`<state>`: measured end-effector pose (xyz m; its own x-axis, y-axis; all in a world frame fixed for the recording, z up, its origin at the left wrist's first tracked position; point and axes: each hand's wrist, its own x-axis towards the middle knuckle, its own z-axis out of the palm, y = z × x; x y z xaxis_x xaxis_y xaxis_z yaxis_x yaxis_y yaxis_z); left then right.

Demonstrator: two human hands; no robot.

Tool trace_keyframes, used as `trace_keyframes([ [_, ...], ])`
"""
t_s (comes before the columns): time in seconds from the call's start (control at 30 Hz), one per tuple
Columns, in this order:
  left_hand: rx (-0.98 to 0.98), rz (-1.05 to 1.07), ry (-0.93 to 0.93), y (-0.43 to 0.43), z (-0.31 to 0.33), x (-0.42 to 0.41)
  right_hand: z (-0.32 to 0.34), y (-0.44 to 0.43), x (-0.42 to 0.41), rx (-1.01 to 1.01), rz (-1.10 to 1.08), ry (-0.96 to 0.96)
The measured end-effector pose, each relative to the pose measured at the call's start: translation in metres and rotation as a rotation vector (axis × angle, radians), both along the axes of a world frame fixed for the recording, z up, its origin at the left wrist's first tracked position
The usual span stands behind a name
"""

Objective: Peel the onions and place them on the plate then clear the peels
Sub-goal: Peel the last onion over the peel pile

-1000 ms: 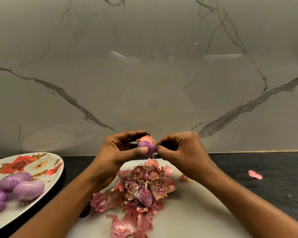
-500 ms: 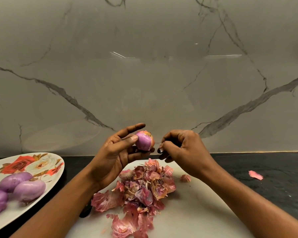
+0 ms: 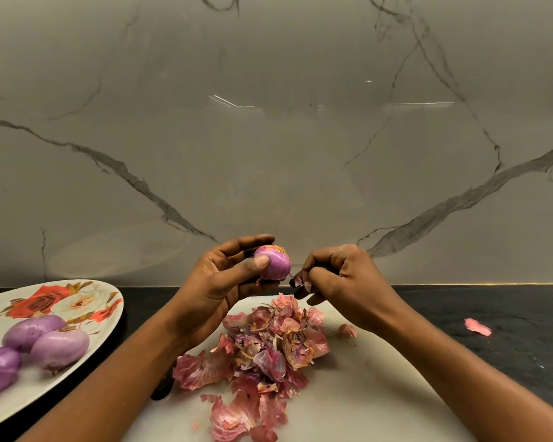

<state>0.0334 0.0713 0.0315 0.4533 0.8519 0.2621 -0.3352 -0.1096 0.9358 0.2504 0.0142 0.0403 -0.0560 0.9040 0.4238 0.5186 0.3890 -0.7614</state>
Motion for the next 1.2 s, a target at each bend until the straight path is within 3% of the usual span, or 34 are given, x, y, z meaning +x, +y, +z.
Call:
trace_keyframes([
  [0.2, -0.035, 0.000, -0.030, 0.0009, 0.0005, 0.0015, 0.0015, 0.0000, -0.0002, -0.056, 0.047, 0.107],
  [0.5, -0.065, 0.067, -0.029, -0.0023, 0.0040, 0.0063, -0.0014, 0.0025, -0.0016, -0.040, 0.005, -0.004],
  [0.73, -0.034, -0.011, -0.019, -0.0042, 0.0011, 0.0087, -0.0003, 0.0023, -0.0025, -0.062, 0.101, 0.153],
  [0.93, 0.001, 0.000, 0.063, -0.0071, 0.0013, 0.0077, -0.0045, 0.0020, -0.0022, -0.061, 0.128, 0.193],
  [1.2, -0.028, -0.007, 0.031, -0.0019, -0.0008, 0.0074, -0.0069, 0.0036, -0.0015, -0.041, 0.115, 0.180],
])
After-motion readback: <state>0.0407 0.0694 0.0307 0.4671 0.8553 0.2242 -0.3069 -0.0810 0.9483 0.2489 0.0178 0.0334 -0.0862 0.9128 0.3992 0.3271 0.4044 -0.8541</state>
